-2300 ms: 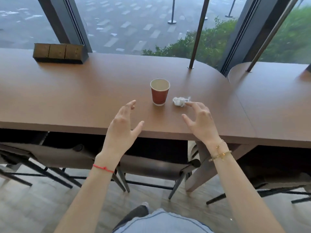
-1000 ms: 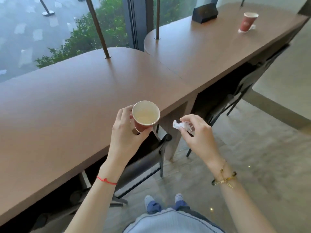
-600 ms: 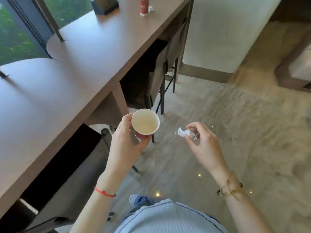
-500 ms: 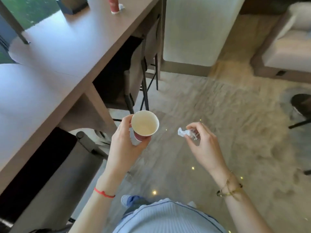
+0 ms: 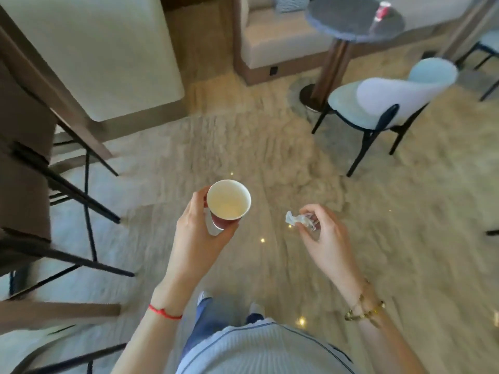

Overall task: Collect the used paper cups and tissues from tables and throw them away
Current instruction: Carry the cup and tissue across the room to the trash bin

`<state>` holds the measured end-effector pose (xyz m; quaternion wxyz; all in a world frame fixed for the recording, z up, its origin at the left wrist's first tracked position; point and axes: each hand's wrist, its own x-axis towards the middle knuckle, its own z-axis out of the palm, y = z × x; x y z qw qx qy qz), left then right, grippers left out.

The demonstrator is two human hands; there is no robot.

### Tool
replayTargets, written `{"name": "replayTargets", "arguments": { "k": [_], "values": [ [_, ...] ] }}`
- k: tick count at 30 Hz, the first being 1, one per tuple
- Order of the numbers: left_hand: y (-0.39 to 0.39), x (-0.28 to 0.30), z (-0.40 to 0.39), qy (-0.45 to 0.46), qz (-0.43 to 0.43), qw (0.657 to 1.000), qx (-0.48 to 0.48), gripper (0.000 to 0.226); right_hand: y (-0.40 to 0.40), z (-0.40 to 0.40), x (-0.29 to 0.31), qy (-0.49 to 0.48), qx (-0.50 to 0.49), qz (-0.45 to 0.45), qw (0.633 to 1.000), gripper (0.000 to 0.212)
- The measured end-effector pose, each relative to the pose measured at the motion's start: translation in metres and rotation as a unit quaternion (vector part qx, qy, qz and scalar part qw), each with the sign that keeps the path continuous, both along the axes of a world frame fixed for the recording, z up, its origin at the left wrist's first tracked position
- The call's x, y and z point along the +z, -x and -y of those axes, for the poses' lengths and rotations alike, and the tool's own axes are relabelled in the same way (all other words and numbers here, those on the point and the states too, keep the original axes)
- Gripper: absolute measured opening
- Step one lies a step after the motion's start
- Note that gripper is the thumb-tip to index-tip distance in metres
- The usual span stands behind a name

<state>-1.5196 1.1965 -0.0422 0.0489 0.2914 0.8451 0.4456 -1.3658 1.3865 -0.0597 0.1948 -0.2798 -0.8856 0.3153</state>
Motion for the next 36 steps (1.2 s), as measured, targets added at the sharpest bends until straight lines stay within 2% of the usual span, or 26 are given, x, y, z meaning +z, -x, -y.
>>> {"name": "replayTargets", "arguments": {
  "k": [6,16,27,36],
  "values": [
    [0.004,-0.004,-0.115,0.010,0.002,0.990,-0.138,0.068,-0.044,-0.065,-0.009,0.006,-0.148,0.000,0.989,0.023],
    [0.016,-0.006,-0.345,0.000,0.001,0.946,-0.324,0.070,-0.070,-0.208,-0.019,0.028,-0.335,-0.003,0.942,0.021],
    [0.010,0.002,-0.605,0.012,-0.004,0.890,-0.456,0.070,-0.077,-0.404,0.001,0.005,-0.452,-0.008,0.892,0.022],
    [-0.015,-0.012,-0.777,0.030,0.012,0.864,-0.503,0.069,-0.102,-0.547,-0.014,0.039,-0.503,-0.011,0.863,0.021]
  ]
}}
